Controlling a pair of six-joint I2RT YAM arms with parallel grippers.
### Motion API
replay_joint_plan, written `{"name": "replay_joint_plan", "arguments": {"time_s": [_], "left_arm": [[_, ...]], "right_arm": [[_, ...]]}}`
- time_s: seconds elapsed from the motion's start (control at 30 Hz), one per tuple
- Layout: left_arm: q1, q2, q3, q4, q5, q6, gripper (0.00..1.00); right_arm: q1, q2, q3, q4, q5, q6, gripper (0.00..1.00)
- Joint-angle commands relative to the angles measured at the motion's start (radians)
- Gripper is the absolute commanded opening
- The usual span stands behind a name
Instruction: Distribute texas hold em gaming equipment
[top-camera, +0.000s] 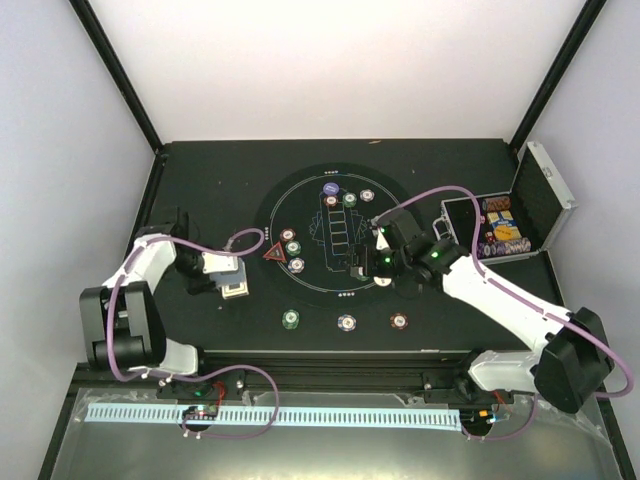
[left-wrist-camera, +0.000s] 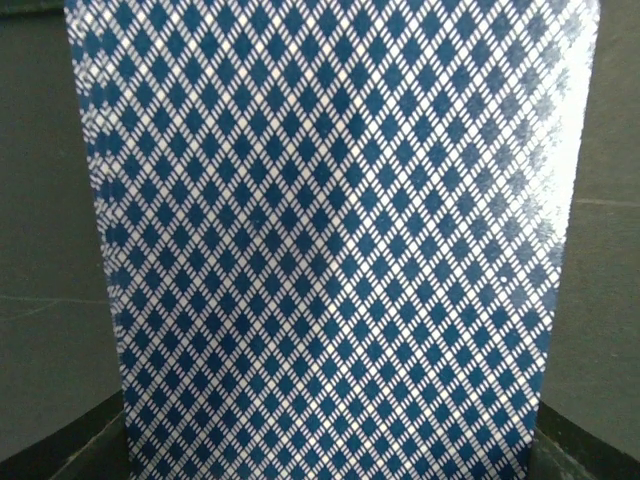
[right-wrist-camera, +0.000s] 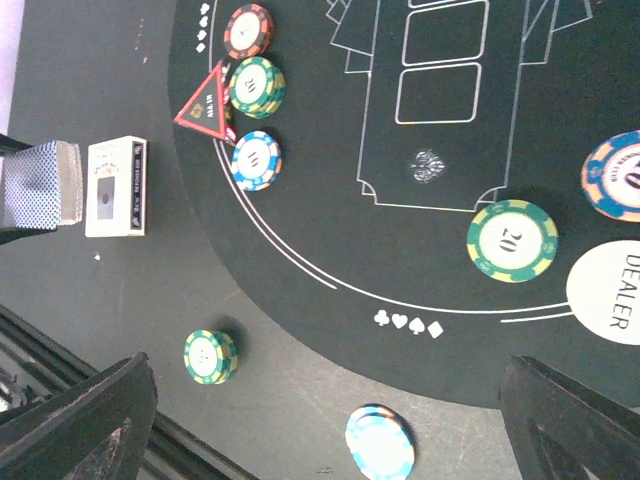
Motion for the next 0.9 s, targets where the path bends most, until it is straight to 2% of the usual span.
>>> {"name": "replay_joint_plan", "arguments": {"time_s": [0.0, 0.13, 0.3, 0.43, 0.57, 0.67, 0.87], "left_arm": [[-0.011, -0.071, 0.07, -0.132, 0.106, 0.044, 0.02], [-0.027, -0.138, 0.096, -0.203, 0.191, 0.063, 0.02], [-0.098, -0.217, 0.121, -0.266, 0.218, 0.031, 0.01], [-0.157, -0.238, 0.145, -0.296, 0.231, -0.009, 0.02], [-0.191, -0.247, 0.168, -0.317, 0.239, -0.032, 0.02], [-0.204, -0.256, 0.171, -0.324, 0.232, -0.034, 0.02], [-0.223, -0.265, 0.166, -0.32, 0.225, -0.041, 0.01]], "right_arm": [[0.01, 0.013, -0.012, 0.072, -0.076, 0.025, 0.96], [0.014, 0.035, -0.04, 0.233, -0.245, 0.095, 0.96], [0.07, 0.119, -0.073, 0.598, -0.438, 0.276, 0.96], [0.144, 0.242, -0.064, 0.859, -0.507, 0.43, 0.95], [0.199, 0.343, -0.063, 1.084, -0.54, 0.576, 0.87], [0.224, 0.39, -0.063, 1.159, -0.538, 0.62, 0.8], [0.251, 0.446, -0.028, 1.189, -0.538, 0.642, 0.74]]}}
